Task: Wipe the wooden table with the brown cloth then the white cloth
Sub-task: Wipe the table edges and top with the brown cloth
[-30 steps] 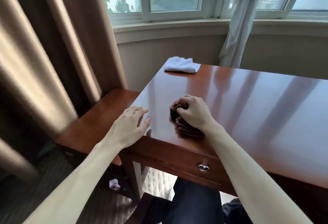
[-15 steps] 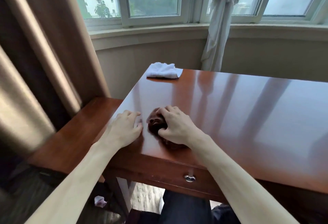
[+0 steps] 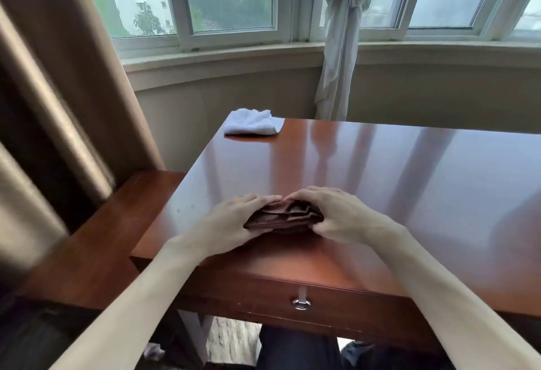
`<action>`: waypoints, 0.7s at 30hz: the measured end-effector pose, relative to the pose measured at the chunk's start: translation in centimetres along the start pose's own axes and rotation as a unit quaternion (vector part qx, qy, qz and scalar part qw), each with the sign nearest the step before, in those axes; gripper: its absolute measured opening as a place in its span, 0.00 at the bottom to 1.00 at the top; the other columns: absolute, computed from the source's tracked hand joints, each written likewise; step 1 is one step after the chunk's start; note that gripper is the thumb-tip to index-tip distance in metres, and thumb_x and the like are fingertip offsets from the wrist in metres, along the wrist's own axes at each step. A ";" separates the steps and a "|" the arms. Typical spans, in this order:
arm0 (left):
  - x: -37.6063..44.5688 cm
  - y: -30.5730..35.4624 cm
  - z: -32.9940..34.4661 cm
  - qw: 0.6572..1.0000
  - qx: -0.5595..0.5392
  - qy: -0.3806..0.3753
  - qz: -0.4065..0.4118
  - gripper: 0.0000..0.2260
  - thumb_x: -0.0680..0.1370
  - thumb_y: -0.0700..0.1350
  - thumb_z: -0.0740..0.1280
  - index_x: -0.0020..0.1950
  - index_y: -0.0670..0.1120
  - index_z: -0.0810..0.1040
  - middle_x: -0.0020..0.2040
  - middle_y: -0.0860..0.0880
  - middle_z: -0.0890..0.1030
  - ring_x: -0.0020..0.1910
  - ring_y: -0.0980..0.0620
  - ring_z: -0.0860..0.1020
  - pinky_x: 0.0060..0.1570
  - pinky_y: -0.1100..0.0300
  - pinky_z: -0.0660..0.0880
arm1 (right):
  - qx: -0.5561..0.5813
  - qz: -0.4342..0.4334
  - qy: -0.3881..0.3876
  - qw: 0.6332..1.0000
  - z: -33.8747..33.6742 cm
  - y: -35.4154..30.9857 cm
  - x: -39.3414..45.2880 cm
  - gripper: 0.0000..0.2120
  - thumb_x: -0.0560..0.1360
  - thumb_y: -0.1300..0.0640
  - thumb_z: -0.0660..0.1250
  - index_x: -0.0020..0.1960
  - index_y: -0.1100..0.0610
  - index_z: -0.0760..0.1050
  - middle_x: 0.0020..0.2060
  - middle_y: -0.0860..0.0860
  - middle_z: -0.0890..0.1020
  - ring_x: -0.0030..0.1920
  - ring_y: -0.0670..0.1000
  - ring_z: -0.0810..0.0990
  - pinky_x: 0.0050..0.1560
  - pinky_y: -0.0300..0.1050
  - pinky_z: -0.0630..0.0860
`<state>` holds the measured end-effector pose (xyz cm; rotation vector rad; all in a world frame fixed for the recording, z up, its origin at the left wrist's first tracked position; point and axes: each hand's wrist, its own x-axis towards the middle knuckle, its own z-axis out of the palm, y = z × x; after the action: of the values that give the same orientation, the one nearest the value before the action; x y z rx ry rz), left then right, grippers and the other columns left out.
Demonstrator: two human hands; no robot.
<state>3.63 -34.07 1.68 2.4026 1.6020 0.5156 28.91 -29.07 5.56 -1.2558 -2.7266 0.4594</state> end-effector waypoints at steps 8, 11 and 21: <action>2.3 -1.1 -2.8 0.990 -0.026 -0.136 -0.028 0.32 0.76 0.57 0.69 0.78 0.62 0.60 0.68 0.64 0.70 0.67 0.64 0.70 0.69 0.63 0.66 | 0.045 -0.016 -0.075 0.996 -0.3 0.2 0.5 0.37 0.76 0.49 0.66 0.81 0.42 0.57 0.75 0.44 0.65 0.75 0.46 0.64 0.75 0.48 0.65; 2.9 0.3 -2.3 0.998 -0.002 -0.014 -0.063 0.23 0.81 0.62 0.59 0.76 0.59 0.66 0.69 0.60 0.71 0.69 0.60 0.68 0.69 0.58 0.67 | 0.056 0.010 0.080 0.995 -0.3 -0.6 2.2 0.24 0.83 0.43 0.60 0.78 0.45 0.65 0.73 0.46 0.68 0.72 0.49 0.68 0.71 0.52 0.68; 1.1 -1.0 1.6 0.992 0.117 0.043 0.019 0.29 0.81 0.66 0.47 0.80 0.56 0.58 0.74 0.57 0.67 0.70 0.53 0.69 0.70 0.55 0.66 | -0.052 -0.042 0.124 0.990 4.7 -0.3 1.8 0.27 0.85 0.41 0.53 0.81 0.51 0.61 0.76 0.48 0.70 0.75 0.51 0.67 0.76 0.44 0.60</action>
<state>3.82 -32.69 0.01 2.6178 1.7440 0.4670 26.52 -28.97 1.09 -1.1297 -2.6082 0.1419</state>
